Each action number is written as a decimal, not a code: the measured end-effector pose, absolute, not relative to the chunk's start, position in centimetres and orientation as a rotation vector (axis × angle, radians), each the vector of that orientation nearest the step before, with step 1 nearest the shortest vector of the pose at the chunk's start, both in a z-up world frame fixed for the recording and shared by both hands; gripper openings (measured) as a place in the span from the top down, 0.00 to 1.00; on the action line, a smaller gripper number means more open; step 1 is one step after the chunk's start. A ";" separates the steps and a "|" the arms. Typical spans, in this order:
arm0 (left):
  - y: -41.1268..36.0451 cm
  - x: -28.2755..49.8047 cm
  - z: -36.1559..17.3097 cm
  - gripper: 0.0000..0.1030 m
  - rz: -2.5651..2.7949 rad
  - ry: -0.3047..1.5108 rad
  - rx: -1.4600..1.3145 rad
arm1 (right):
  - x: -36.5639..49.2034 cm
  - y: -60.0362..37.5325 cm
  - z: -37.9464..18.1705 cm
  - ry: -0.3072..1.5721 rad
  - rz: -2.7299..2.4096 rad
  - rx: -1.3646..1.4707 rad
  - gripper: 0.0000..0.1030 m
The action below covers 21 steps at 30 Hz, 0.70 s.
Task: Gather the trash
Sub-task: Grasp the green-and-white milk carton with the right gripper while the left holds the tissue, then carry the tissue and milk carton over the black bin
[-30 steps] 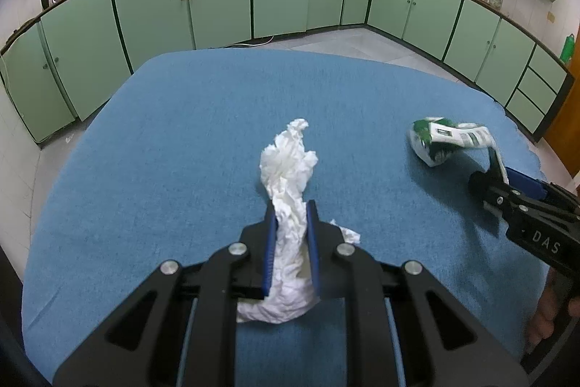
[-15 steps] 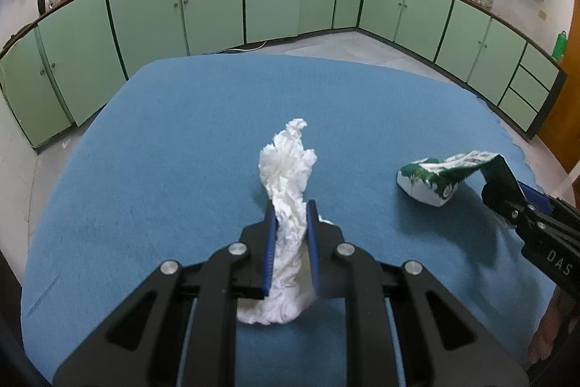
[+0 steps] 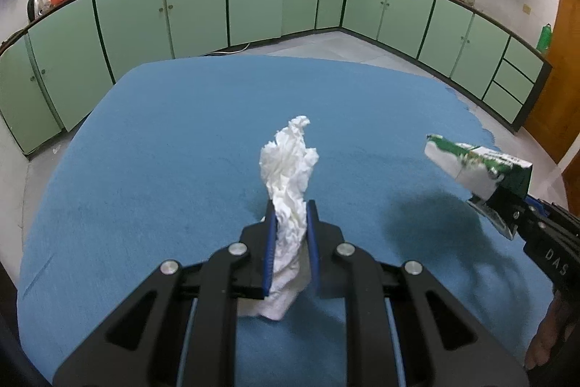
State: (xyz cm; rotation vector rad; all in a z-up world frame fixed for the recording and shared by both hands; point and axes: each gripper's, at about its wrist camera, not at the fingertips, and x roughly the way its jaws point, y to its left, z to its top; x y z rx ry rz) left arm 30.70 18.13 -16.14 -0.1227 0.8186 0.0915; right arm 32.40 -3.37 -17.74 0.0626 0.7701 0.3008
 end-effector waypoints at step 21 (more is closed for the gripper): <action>8.7 28.6 -12.8 0.86 -0.110 0.746 -0.060 | 27.8 -11.4 -13.2 0.701 0.199 0.148 0.88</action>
